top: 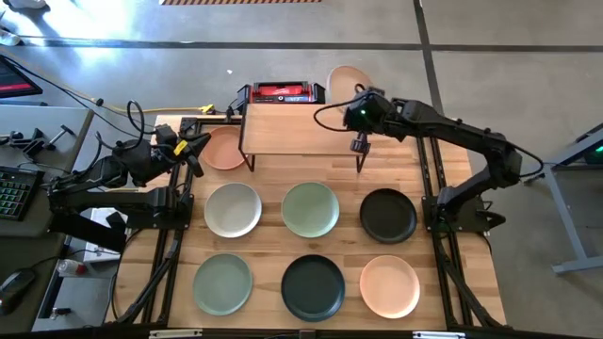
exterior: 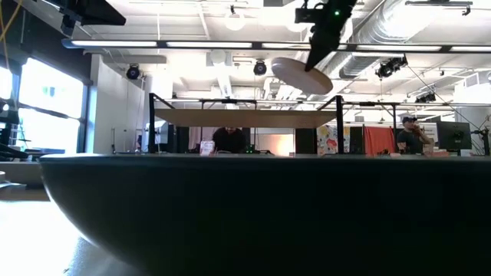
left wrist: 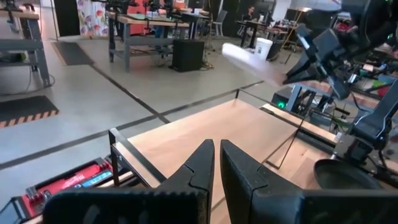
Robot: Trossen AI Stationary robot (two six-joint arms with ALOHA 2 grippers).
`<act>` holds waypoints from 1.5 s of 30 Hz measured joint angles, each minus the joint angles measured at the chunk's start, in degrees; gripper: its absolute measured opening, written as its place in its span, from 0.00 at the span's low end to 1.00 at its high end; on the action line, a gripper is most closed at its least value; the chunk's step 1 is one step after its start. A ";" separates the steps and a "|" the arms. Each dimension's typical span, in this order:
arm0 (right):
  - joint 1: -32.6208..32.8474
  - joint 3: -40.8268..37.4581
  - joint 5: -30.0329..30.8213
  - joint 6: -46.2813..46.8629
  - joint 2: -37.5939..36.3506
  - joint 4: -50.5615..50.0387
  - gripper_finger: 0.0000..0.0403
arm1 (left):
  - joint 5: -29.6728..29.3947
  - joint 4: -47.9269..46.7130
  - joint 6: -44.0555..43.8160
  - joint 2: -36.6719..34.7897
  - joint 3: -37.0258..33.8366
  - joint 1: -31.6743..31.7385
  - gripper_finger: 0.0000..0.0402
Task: Place and stack plates onto a shelf
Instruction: Put the light brown plate on the shelf
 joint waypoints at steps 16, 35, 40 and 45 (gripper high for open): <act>5.52 0.37 -5.11 -4.20 5.91 -1.60 0.00 | 0.00 -0.36 -1.06 0.02 0.00 -0.01 0.04; 5.61 0.37 -6.48 -9.83 9.44 -4.98 0.00 | 0.00 -0.34 -1.12 0.02 0.00 0.00 0.04; 5.49 0.35 -6.48 -13.55 9.44 -4.93 0.00 | 0.00 -0.34 -1.12 0.02 -0.02 -0.01 0.04; 5.47 0.32 -6.40 -14.02 9.44 -4.69 0.00 | 0.00 -0.31 -1.12 0.01 0.00 0.00 0.04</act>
